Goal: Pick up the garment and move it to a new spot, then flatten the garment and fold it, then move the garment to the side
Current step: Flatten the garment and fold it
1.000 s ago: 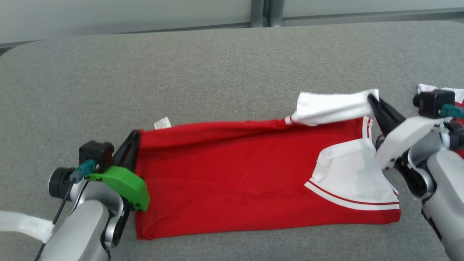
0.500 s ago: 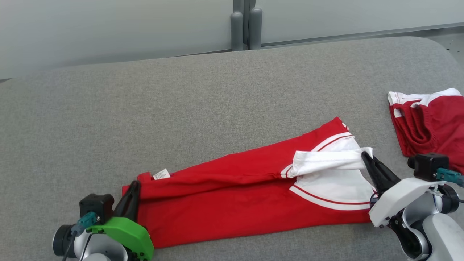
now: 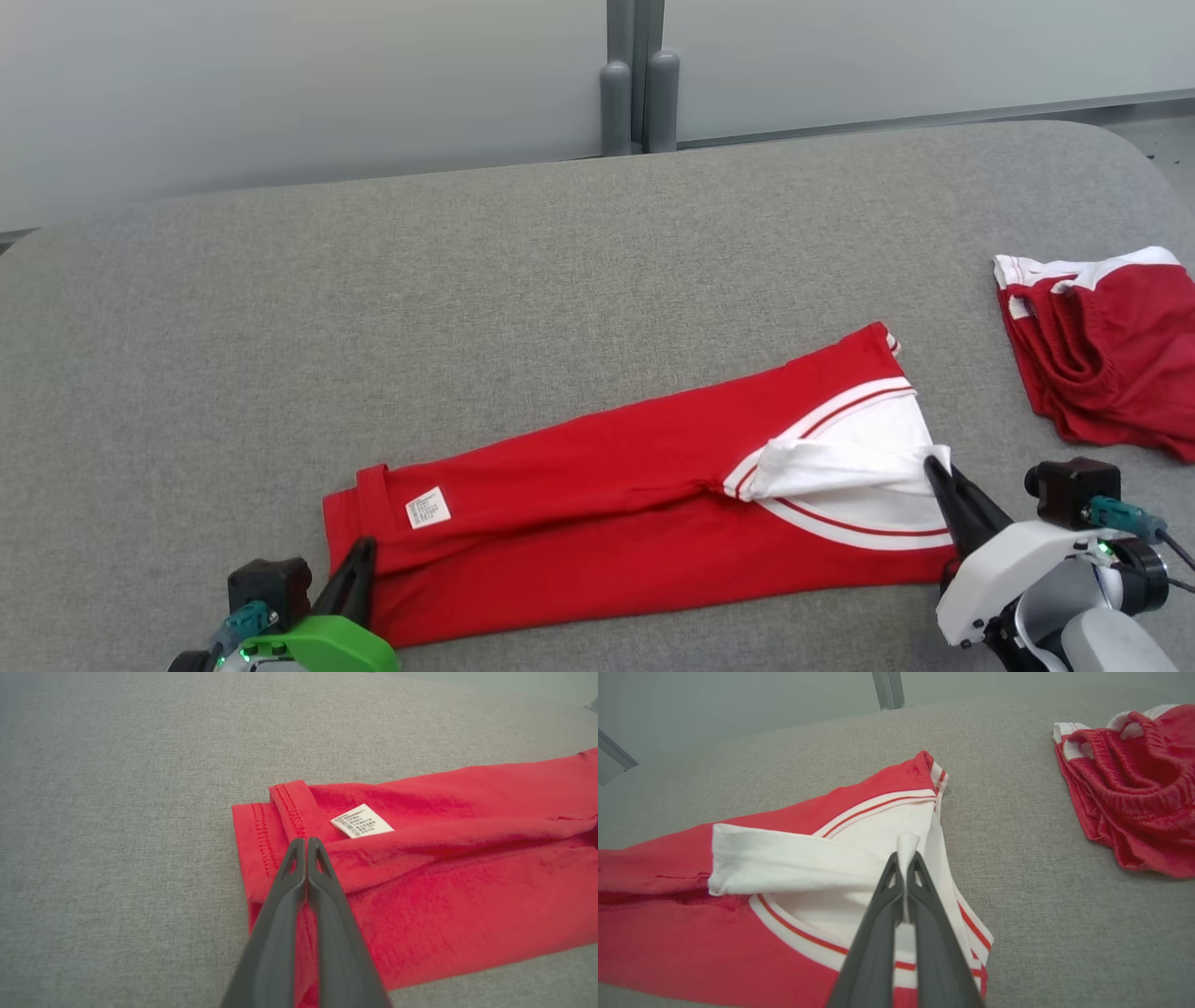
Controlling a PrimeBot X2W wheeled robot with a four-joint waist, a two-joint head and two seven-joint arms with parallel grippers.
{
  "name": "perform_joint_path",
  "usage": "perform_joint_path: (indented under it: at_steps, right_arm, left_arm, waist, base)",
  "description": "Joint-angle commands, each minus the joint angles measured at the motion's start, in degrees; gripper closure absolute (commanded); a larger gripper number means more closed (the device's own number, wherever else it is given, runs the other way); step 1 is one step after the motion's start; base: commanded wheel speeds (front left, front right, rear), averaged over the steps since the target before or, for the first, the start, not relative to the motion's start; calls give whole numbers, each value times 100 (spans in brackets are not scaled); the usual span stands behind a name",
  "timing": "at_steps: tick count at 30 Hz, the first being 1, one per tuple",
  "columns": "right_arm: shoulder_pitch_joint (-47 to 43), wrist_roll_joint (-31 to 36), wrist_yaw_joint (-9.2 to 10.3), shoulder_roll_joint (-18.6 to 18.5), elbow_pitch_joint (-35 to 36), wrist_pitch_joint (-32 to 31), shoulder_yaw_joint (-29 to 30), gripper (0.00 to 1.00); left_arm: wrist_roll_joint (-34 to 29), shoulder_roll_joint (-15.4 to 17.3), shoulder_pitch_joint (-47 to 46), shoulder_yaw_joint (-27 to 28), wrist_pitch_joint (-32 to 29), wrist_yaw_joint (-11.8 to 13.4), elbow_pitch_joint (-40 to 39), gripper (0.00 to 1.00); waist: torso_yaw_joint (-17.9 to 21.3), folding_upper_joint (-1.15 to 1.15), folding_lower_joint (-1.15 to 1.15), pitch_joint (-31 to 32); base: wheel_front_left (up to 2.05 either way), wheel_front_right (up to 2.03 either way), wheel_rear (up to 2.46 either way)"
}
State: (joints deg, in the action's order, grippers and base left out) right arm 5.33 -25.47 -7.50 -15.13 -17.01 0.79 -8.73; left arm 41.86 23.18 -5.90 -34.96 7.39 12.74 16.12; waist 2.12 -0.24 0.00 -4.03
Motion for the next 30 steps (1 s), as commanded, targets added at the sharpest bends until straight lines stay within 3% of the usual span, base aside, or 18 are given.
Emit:
perform_joint_path:
  at_steps: [1,2,3,4,18,30]
  right_arm:
    - [-122,64,2,22,-61,103,-2,0]
    - [-156,101,2,52,-76,152,16,0]
    - [-203,131,2,72,-85,193,28,0]
    - [-259,172,2,88,-87,241,58,0]
    - [-963,414,2,331,324,258,690,0]
    - [-749,651,2,324,520,-504,1046,0]
  left_arm:
    - [36,-11,129,37,71,-2,39,72]
    - [43,-15,163,46,103,2,54,52]
    - [61,-19,209,48,136,15,66,21]
    - [93,-30,265,60,147,27,71,0]
    - [258,51,902,244,387,362,-484,0]
    - [-3,124,523,319,434,627,-1134,0]
  waist:
    - [13,24,0,36]
    - [23,24,0,57]
    - [31,24,0,80]
    - [40,24,0,101]
    - [35,24,0,353]
    - [-167,24,0,530]
  base:
    - [0,0,0]
    - [0,0,0]
    - [0,0,0]
    - [0,0,0]
    - [0,0,0]
    - [0,0,0]
